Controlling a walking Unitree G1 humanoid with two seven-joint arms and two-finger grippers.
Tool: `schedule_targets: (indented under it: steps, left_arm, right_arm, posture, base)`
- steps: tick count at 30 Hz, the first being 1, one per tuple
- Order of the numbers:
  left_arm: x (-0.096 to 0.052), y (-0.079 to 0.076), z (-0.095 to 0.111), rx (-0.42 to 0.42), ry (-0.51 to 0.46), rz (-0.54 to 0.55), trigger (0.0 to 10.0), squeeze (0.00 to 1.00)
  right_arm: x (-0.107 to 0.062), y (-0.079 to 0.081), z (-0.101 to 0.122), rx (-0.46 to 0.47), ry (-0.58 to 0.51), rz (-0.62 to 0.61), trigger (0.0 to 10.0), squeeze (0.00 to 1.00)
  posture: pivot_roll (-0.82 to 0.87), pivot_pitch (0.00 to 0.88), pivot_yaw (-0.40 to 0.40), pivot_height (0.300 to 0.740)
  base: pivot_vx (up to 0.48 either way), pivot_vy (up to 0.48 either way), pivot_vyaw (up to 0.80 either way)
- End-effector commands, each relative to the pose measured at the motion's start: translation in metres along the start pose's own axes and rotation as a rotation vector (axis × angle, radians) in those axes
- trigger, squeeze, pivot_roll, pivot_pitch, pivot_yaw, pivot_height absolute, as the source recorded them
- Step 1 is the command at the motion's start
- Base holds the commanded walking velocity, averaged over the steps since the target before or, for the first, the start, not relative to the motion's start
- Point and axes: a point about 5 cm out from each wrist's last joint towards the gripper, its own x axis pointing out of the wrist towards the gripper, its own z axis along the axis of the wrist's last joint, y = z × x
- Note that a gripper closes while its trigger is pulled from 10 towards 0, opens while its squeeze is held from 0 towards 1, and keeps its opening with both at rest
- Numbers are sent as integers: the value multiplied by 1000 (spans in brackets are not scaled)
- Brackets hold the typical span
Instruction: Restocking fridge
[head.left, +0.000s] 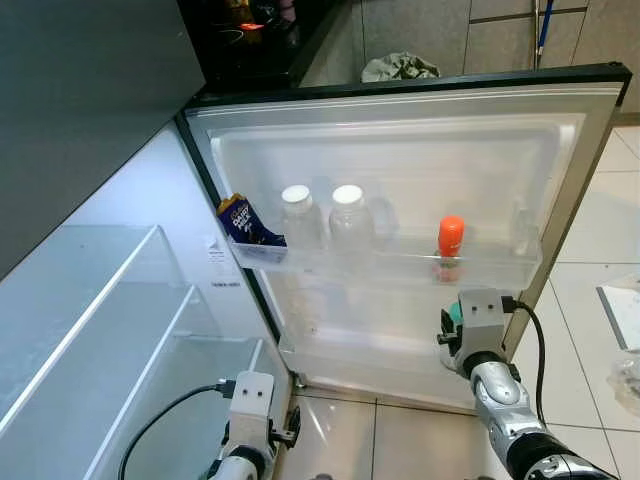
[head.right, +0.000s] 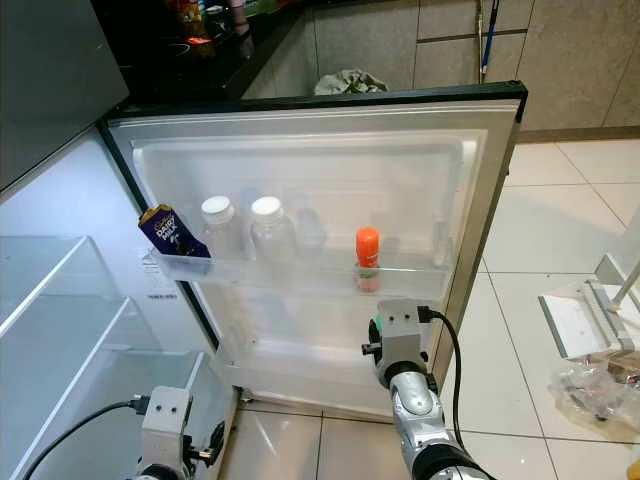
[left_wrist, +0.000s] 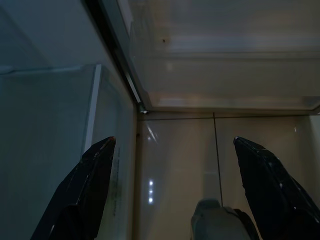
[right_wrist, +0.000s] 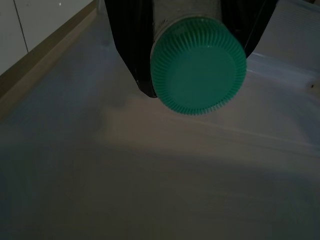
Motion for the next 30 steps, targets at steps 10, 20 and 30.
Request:
schedule_targets:
  steps: [10, 20, 30]
  left_arm:
    - [-6, 5, -8, 6, 47, 9, 10000, 0]
    - [-4, 3, -6, 2, 46, 1, 10000, 0]
    - [0, 0, -4, -1, 41, -6, 10000, 0]
  right_arm:
    - [-6, 4, -19, 50, 119, 25, 10000, 663]
    - [-4, 0, -16, 49, 110, 5, 10000, 831]
    - [-1, 1, -4, 80, 28, -6, 10000, 0]
  posture:
    - [141, 232, 127, 621]
    - [131, 227, 127, 621]
    - [114, 218, 129, 621]
  base:
    - [0, 0, 0]
    - [0, 0, 0]
    - [0, 0, 0]
